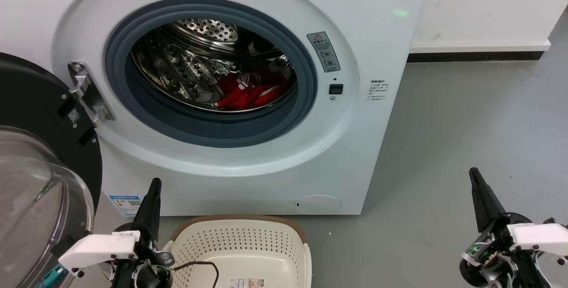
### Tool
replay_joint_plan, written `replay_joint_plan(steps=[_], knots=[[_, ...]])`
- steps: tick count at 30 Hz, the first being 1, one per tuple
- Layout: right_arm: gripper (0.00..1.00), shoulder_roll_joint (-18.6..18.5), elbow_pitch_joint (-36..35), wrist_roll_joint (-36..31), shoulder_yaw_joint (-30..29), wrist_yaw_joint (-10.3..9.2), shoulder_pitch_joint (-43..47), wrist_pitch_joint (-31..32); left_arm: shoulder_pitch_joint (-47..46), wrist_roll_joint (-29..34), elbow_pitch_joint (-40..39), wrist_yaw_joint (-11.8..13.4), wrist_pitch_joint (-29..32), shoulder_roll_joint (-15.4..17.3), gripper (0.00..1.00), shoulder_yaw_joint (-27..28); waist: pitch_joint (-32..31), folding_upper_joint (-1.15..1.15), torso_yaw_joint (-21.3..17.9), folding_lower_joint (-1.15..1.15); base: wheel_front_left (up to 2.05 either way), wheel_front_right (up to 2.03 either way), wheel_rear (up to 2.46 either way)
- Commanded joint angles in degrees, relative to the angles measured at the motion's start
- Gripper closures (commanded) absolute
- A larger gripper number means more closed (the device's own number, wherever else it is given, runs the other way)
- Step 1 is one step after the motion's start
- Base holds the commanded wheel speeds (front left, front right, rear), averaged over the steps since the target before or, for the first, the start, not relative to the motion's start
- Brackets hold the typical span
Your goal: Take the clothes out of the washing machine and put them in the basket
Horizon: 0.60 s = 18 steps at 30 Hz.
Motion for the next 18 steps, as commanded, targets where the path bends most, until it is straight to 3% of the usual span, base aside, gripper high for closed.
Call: replay_joint_plan(steps=[1,10,11,18], knots=[[1.00,0.20,0.07,-0.25,0.02,-0.02,-0.75,0.02,-0.34,0.02,-0.02,-0.12,0.10,-0.11,1.00,0.10,0.00,0.00,0.00,0.00,0.00,0.00,0.00],[1.00,0.20,0.07,-0.25,0.02,-0.02,-0.75,0.01,-0.34,0.02,-0.02,-0.12,0.10,-0.11,1.00,0.10,0.00,0.00,0.00,0.00,0.00,0.00,0.00],[0.00,0.00,-0.01,0.00,0.01,0.00,0.00,-0.01,0.00,0.02,-0.01,0.00,-0.01,0.00,0.00,-0.01,0.00,0.00,0.00,0.00,0.00,0.00,0.00],[0.00,0.01,-0.53,-0.92,1.66,0.00,0.83,-1.70,0.35,0.73,-0.40,0.01,-1.66,-0.02,0.00,-1.84,0.01,0.00,-0.07,0.00,0.00,0.00,0.00]])
